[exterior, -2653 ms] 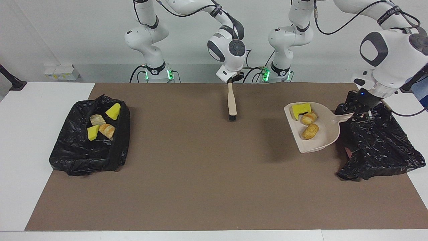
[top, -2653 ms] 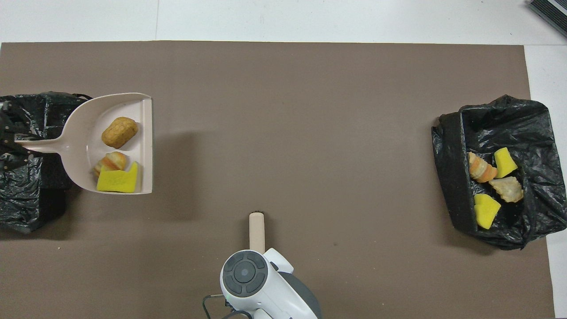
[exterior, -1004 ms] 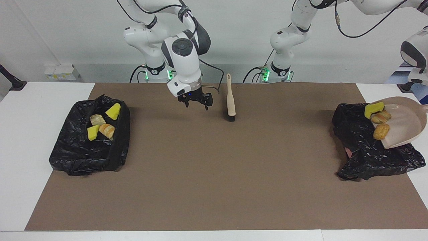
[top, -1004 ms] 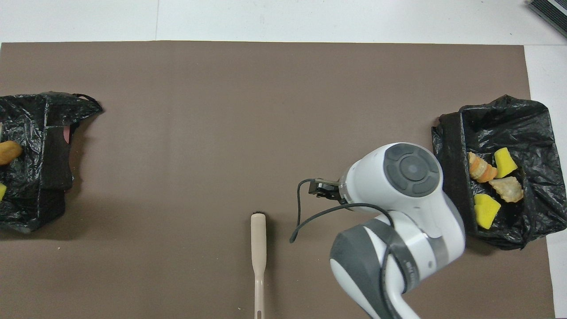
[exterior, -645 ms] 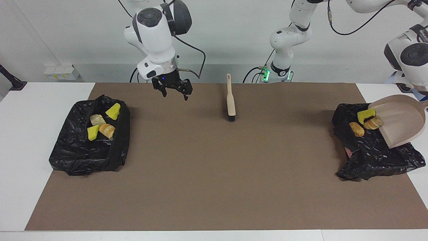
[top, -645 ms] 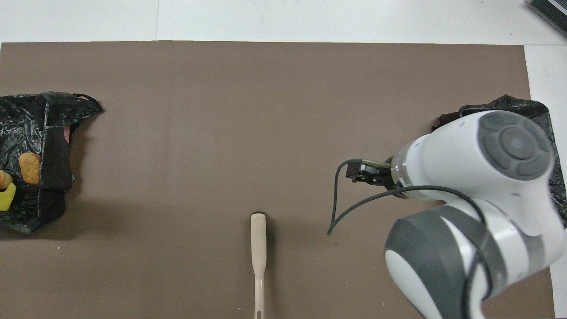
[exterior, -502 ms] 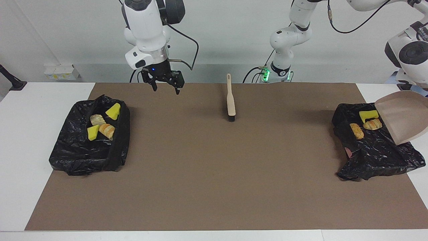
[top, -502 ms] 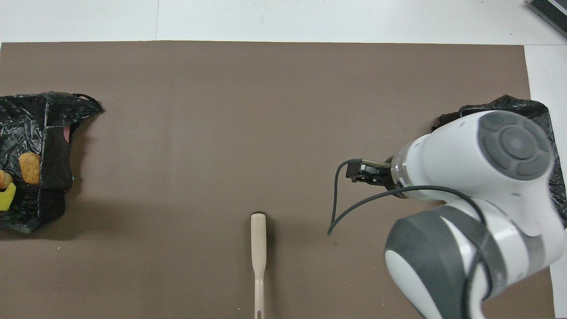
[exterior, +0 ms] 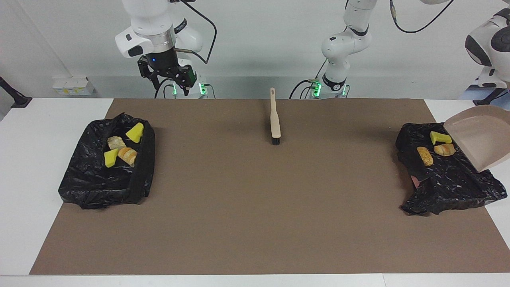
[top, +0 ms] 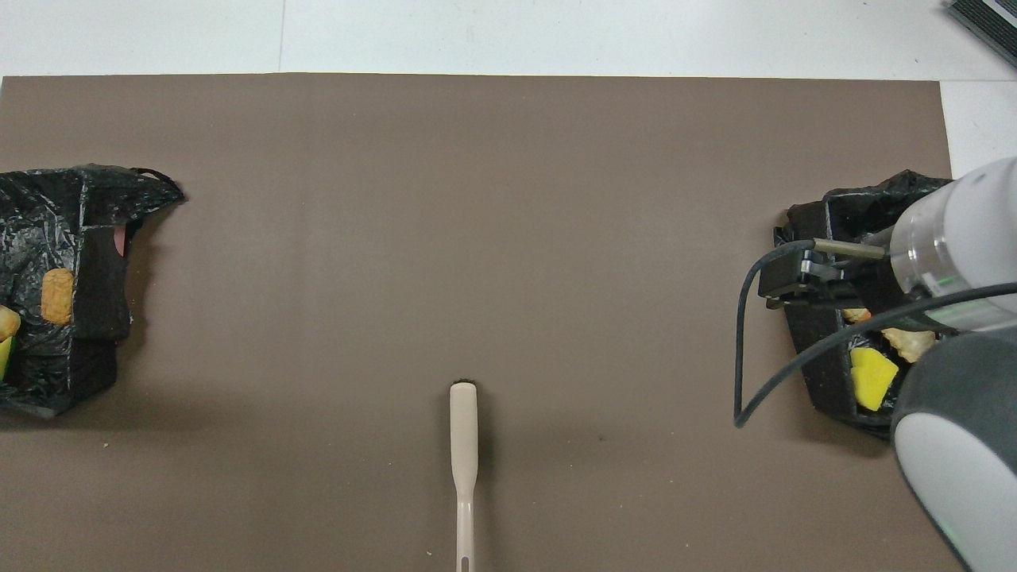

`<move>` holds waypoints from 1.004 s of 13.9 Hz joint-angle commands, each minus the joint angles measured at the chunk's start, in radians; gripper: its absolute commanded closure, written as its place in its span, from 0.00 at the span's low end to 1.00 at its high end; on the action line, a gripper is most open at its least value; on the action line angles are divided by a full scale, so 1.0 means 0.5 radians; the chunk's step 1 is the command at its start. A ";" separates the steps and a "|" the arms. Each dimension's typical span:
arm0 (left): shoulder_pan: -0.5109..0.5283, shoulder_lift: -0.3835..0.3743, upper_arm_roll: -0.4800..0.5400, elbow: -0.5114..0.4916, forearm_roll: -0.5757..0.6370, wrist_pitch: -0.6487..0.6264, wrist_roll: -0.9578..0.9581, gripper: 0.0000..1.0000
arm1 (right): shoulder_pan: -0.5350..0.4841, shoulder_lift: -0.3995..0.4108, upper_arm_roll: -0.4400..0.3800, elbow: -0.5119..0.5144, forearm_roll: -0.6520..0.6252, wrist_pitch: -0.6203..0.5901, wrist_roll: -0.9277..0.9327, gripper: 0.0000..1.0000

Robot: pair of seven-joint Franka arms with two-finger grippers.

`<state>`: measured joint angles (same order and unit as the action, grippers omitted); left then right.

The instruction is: Sweep and dump trash in bin

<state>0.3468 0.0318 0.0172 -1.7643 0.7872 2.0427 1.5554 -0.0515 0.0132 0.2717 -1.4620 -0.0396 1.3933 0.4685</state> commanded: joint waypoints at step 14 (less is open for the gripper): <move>-0.349 -0.113 -0.028 -0.058 -1.142 -0.799 -1.851 1.00 | -0.121 -0.143 0.012 -0.273 0.073 0.113 -0.050 0.00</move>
<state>0.2585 0.0086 -0.0051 -1.7636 0.2398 1.6768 0.7857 -0.0866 -0.0160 0.2702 -1.5422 -0.0305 1.4195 0.4685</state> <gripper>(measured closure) 0.687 0.000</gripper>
